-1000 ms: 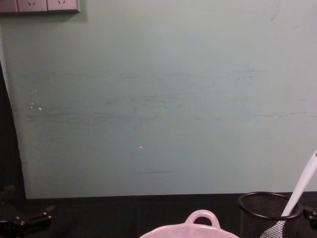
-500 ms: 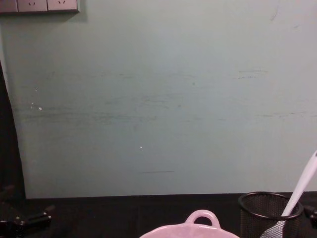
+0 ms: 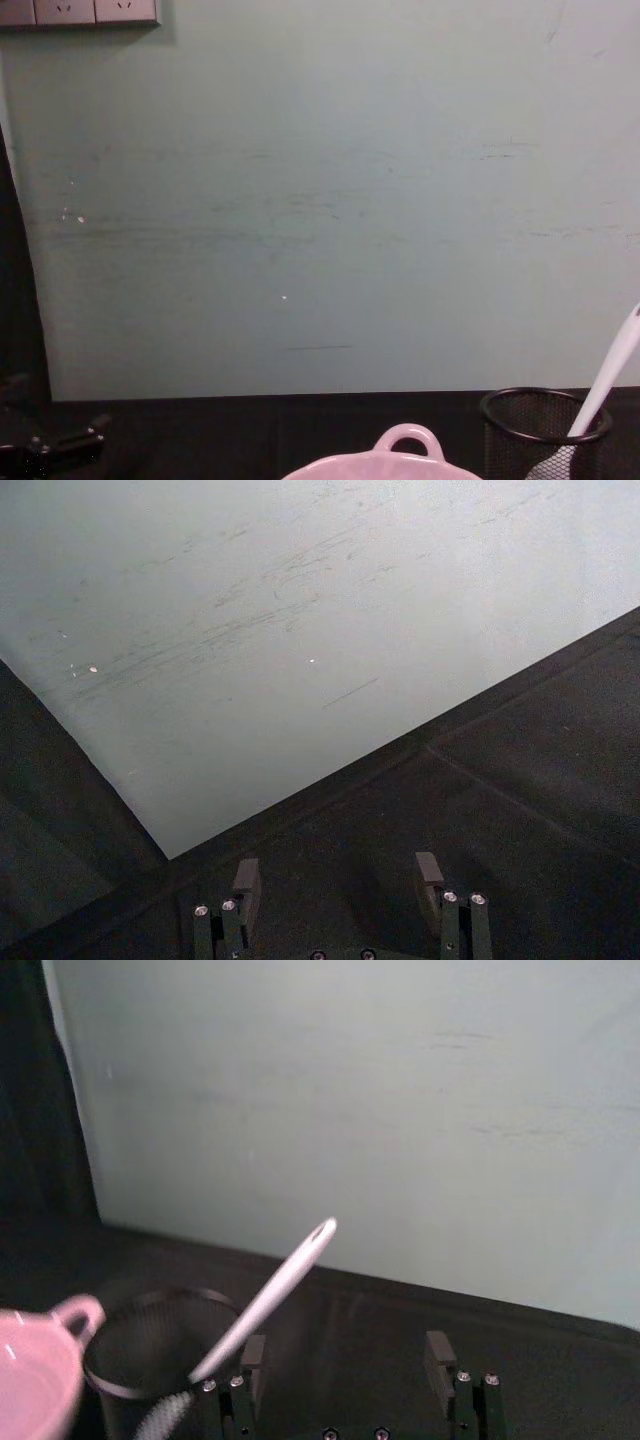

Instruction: Use the one hand to pick up the spoon and stir the clear water in the bowl.

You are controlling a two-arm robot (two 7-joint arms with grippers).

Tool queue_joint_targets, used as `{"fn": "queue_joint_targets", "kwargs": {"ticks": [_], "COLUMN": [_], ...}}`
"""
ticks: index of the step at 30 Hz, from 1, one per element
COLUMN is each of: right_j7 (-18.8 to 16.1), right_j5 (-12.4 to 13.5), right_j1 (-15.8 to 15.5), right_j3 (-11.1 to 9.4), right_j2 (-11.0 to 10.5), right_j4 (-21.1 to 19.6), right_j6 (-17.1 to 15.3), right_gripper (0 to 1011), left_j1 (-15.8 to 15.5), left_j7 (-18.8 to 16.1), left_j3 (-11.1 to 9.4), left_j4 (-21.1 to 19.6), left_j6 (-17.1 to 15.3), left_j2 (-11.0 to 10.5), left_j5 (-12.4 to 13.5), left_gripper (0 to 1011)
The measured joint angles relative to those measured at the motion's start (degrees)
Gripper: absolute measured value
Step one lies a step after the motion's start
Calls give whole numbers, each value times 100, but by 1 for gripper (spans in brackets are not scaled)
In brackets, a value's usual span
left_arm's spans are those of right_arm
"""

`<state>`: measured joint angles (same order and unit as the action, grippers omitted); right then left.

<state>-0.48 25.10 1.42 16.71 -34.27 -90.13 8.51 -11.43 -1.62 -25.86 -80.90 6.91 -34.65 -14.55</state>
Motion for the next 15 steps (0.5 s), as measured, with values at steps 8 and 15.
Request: {"fn": "queue_joint_targets", "kwargs": {"ticks": [8,15], "right_j7": [-887,-1592], "right_j5": [1351,2235], "right_j1": [-36,290], "right_j3": [-399,-579], "right_j2": [431,865], "right_j4": [128,621], "right_j6": [35,-195], "right_gripper": [1003,1003], "left_j1": [0,0], "left_j7": [0,0], "left_j3": [0,0], "left_j4": [0,0], "left_j6": [0,0], "left_j2": [0,0], "left_j5": [0,0], "left_gripper": [1005,1005]}}
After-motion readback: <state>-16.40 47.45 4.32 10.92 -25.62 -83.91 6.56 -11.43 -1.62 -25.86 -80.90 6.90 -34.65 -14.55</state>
